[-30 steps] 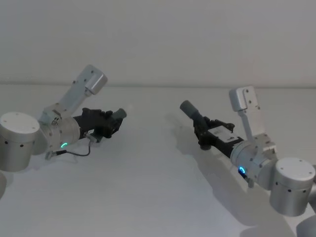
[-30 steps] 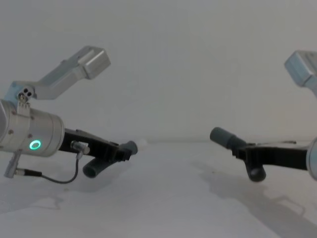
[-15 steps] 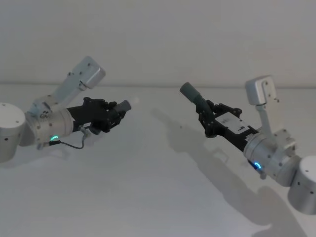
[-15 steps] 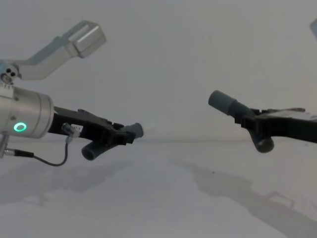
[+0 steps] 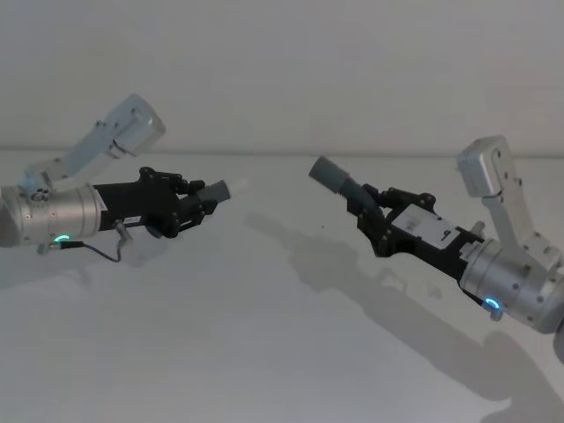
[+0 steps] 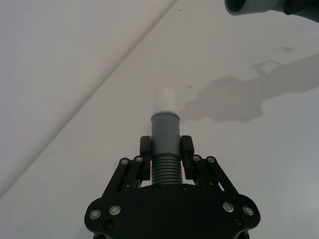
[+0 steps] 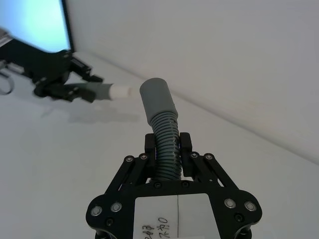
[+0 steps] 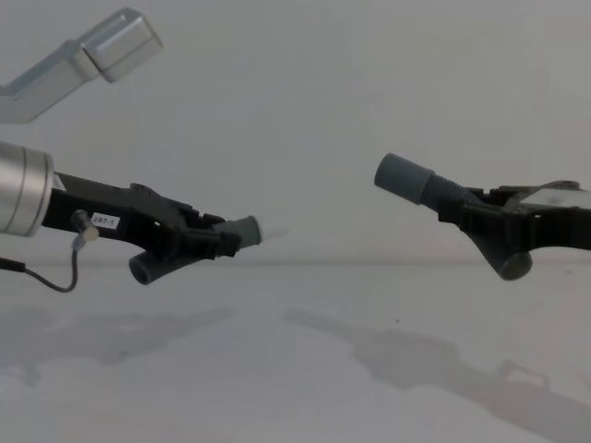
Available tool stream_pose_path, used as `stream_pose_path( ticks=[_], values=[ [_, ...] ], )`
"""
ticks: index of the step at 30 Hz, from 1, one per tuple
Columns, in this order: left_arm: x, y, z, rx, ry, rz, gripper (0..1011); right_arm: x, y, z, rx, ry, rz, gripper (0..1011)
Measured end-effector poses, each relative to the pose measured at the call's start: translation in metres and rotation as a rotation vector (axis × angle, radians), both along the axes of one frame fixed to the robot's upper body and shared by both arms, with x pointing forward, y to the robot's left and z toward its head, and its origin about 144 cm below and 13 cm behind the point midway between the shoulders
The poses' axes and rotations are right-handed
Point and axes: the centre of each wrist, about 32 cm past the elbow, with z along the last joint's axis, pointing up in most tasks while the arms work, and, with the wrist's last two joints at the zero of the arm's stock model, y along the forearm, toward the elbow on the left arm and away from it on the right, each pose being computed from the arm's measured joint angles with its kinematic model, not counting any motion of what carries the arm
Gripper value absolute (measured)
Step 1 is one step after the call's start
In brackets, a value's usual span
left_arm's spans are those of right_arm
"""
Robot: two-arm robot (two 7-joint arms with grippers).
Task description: Use both hands to pick up one end of the pipe from the table, align the ends, and insert them.
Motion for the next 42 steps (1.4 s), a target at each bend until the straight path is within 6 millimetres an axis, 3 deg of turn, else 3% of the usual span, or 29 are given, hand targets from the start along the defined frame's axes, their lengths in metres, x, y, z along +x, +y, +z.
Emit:
stream_pose_path(
  ticks=[16,42],
  values=[
    [0.004,0.016,0.010,0.022,-0.007,-0.155,348,-0.002,-0.022,0.013,-0.078,0.025,0.241,274],
    [0.005,0.013,0.025,0.095,-0.010,-0.335,348,-0.006,-0.018,0.021,-0.133,0.072,0.302,274]
  ],
)
